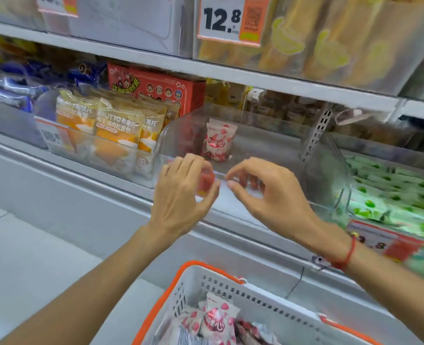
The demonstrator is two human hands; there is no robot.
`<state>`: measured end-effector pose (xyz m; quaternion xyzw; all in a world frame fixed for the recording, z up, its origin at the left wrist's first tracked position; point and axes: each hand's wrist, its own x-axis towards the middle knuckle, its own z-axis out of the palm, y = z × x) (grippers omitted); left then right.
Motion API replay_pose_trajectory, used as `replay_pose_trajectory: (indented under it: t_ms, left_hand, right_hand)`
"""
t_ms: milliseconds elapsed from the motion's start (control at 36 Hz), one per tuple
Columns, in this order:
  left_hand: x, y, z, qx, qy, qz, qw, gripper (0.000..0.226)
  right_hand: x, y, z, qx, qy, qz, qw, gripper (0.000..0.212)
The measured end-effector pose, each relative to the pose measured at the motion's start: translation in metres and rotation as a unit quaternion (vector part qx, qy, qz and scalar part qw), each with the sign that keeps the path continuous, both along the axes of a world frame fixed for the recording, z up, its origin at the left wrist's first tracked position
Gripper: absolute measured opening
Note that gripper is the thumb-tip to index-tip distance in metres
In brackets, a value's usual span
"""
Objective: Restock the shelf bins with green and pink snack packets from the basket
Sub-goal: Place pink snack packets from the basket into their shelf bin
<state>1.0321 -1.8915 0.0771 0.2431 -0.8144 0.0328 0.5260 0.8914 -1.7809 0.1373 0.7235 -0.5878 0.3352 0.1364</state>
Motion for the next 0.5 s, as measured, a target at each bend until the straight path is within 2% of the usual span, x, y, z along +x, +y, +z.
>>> replay_pose_trajectory:
  t_ms: [83, 167, 222, 306, 389, 444, 500]
  left_hand:
    - [0.012, 0.026, -0.044, 0.079, -0.006, -0.011, 0.997, 0.018]
    - [0.023, 0.043, -0.092, 0.151, -0.08, -0.018, 0.985, 0.014]
    - [0.03, 0.051, -0.118, 0.218, -0.155, -0.028, 0.963, 0.017]
    - [0.038, 0.058, -0.153, 0.304, -0.321, -0.029, 0.896, 0.02]
    - [0.033, 0.063, -0.183, 0.343, -0.44, -0.042, 0.829, 0.032]
    - [0.027, 0.068, -0.203, 0.37, -0.485, -0.034, 0.792, 0.038]
    - [0.02, 0.074, -0.221, 0.433, -0.489, -0.036, 0.757, 0.037]
  right_hand:
    - [0.006, 0.03, -0.044, 0.0, 0.019, 0.0, 1.0, 0.005]
    - [0.005, 0.046, -0.097, 0.075, 0.013, -0.012, 0.997, 0.009]
    - [0.002, 0.051, -0.131, 0.144, -0.004, -0.029, 0.989, 0.012]
    - [-0.001, 0.054, -0.178, 0.256, 0.008, -0.055, 0.965, 0.021]
    - [0.005, 0.057, -0.217, 0.359, 0.043, -0.097, 0.927, 0.033]
    - [0.014, 0.06, -0.239, 0.416, 0.007, -0.166, 0.894, 0.034]
    - [0.017, 0.061, -0.264, 0.484, -0.092, -0.244, 0.835, 0.042]
